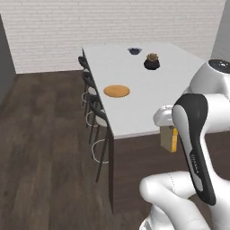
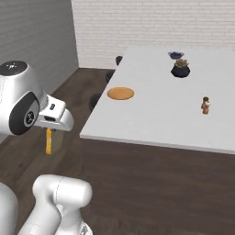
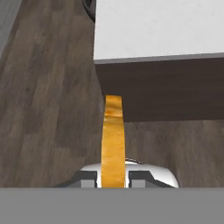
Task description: Start the toaster. Once the lever pops up, take the bread to the plate on the dining counter.
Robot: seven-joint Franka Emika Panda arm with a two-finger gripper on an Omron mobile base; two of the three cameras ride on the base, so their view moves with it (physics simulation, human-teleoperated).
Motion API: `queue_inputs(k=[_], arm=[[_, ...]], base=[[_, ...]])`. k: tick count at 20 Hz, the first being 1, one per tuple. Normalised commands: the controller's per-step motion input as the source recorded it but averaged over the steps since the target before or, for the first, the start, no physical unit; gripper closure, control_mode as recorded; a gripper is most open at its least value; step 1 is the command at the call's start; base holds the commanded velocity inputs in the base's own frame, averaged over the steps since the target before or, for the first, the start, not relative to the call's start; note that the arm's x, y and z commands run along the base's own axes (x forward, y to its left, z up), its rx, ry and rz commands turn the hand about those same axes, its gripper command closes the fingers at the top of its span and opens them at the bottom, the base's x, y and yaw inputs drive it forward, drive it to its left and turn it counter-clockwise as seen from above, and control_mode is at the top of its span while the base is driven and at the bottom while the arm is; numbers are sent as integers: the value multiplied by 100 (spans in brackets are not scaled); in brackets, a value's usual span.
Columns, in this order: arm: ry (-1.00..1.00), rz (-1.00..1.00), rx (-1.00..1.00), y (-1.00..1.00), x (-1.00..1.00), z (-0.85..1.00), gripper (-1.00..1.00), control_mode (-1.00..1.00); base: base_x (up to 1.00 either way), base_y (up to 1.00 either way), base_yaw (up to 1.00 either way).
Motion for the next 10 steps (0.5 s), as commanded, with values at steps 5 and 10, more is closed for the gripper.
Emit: queue_inputs(k=[5, 10], arm=[[0, 0, 0, 0, 0, 0, 100, 100], [0, 0, 0, 0, 0, 0, 100, 100]], base=[[35, 100, -22], [52, 98, -8]])
